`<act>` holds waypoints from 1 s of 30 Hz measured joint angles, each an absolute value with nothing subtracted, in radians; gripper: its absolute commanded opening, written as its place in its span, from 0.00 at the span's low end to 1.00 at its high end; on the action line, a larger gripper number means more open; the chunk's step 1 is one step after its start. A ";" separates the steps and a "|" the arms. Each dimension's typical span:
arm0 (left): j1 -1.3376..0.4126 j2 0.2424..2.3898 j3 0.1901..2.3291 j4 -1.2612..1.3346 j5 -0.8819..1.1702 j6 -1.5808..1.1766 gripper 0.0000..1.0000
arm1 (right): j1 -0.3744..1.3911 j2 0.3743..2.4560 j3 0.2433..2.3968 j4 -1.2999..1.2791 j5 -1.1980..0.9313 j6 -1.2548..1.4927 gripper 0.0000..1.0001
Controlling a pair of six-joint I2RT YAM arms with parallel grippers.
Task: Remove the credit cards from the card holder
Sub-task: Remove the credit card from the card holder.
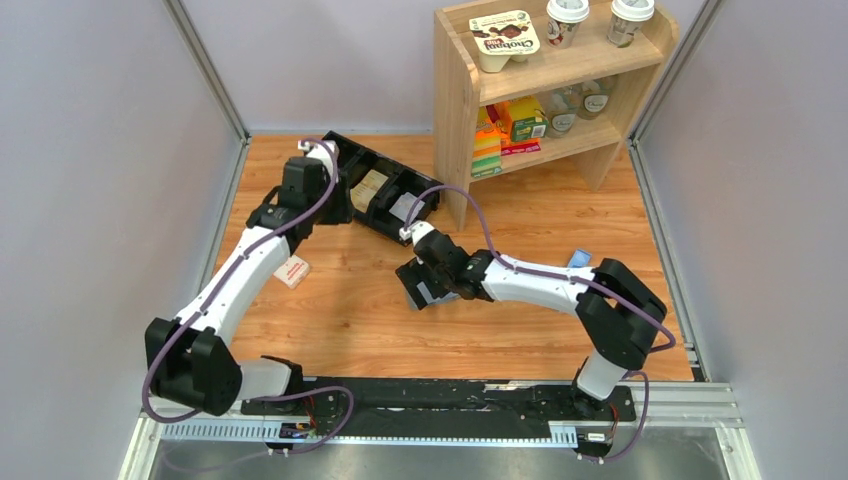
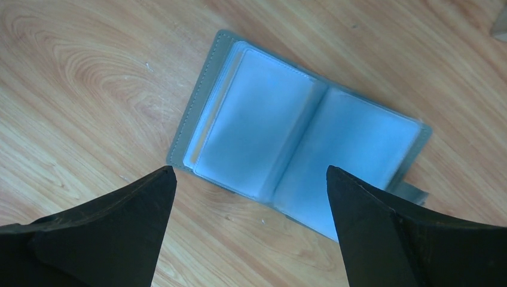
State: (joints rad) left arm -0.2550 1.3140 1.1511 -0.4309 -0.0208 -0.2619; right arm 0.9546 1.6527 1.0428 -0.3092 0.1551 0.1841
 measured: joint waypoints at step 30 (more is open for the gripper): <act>-0.424 1.163 0.829 -0.519 0.078 -0.466 0.54 | 0.954 1.736 1.061 -0.286 0.129 0.210 0.96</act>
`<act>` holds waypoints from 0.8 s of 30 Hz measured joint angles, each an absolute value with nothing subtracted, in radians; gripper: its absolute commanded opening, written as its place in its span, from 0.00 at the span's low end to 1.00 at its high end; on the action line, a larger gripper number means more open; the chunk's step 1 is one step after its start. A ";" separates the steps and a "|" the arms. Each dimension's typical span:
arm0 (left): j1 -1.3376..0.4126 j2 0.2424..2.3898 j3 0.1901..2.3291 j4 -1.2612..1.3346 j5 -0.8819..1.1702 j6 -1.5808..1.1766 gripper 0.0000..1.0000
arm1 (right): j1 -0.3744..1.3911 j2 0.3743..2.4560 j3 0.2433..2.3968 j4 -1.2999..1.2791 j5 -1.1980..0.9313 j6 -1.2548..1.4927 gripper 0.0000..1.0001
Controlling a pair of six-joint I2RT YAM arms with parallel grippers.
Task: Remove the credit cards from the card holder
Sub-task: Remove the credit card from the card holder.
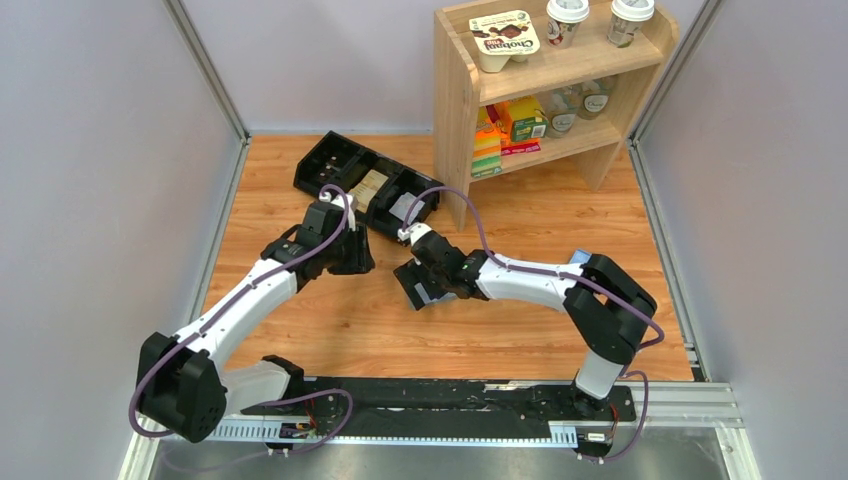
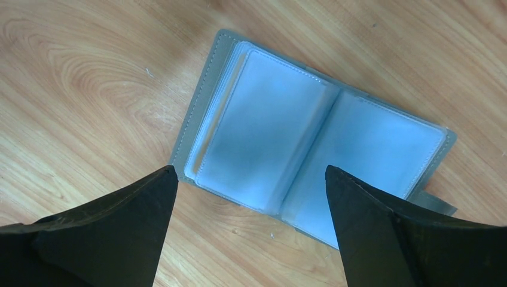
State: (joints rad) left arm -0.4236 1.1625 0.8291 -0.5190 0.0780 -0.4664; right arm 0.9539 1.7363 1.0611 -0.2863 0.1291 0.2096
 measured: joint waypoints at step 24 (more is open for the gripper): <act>-0.492 1.272 0.829 -0.450 0.131 -0.508 0.54 | 0.880 1.752 0.977 -0.154 0.009 0.214 0.76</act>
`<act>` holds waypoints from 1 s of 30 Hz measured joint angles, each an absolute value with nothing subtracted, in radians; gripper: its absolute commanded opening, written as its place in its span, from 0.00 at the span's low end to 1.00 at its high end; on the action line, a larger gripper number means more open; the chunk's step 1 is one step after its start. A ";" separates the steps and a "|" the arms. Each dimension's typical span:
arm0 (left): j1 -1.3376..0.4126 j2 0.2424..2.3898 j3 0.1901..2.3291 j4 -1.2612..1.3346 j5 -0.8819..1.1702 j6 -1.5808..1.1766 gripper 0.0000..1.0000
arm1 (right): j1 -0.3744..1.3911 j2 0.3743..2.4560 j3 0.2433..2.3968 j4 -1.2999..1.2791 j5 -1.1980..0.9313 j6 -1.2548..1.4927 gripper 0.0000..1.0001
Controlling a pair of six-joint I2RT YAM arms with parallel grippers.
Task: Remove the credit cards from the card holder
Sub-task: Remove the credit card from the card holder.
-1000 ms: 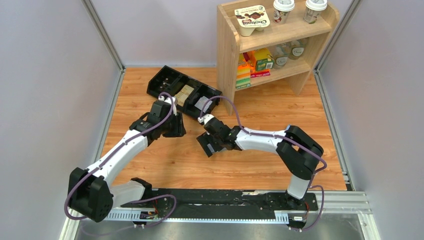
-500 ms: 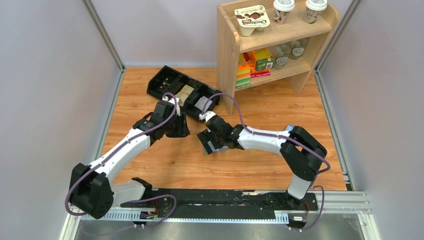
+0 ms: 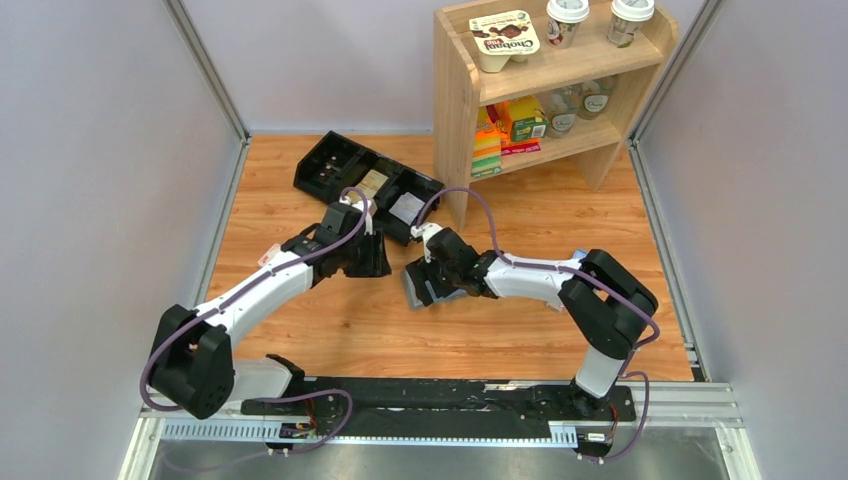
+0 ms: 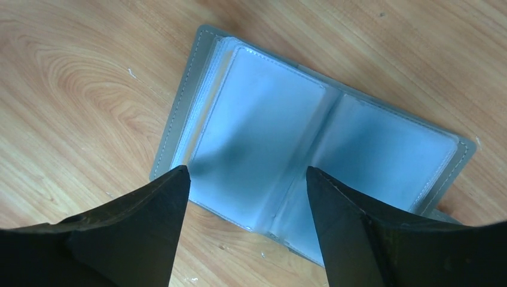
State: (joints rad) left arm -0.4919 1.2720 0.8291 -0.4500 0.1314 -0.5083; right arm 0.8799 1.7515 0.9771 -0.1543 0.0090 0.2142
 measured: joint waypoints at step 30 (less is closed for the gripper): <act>-0.550 1.371 0.848 -0.352 0.116 -0.560 0.53 | 0.908 1.763 0.967 -0.101 0.053 0.238 0.73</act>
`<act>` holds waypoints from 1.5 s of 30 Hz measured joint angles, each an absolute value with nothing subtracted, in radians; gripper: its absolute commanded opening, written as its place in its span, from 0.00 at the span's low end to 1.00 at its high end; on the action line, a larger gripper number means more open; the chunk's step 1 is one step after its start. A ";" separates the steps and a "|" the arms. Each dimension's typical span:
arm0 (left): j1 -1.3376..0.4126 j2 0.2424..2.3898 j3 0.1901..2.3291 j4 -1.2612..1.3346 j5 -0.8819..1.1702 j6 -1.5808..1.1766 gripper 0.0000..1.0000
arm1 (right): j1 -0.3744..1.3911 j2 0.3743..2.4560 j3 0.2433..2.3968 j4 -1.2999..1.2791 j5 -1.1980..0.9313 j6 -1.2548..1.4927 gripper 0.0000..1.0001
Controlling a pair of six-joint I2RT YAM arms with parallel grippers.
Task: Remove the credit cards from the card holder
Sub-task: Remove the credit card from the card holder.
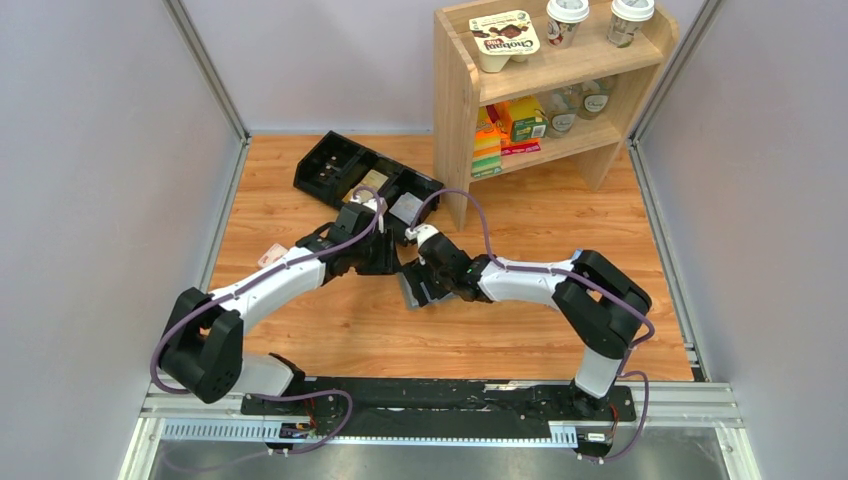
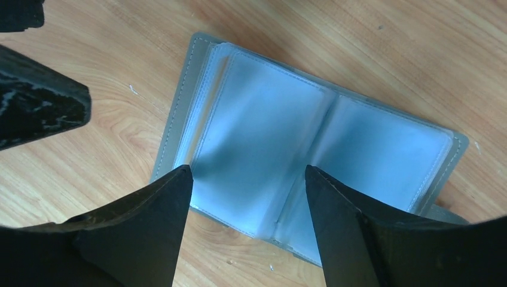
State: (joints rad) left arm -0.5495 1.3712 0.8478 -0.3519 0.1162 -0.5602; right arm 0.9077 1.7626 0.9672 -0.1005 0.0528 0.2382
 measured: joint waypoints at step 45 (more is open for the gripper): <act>-0.553 1.582 0.802 -0.175 0.255 -0.505 0.16 | 0.776 1.824 0.939 0.094 -0.190 0.285 0.12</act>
State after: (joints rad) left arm -0.5526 1.5818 0.8024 -0.1745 0.2550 -0.5053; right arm 0.7757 1.8244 0.9386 0.0940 -0.1902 0.2848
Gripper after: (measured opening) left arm 0.167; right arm 0.131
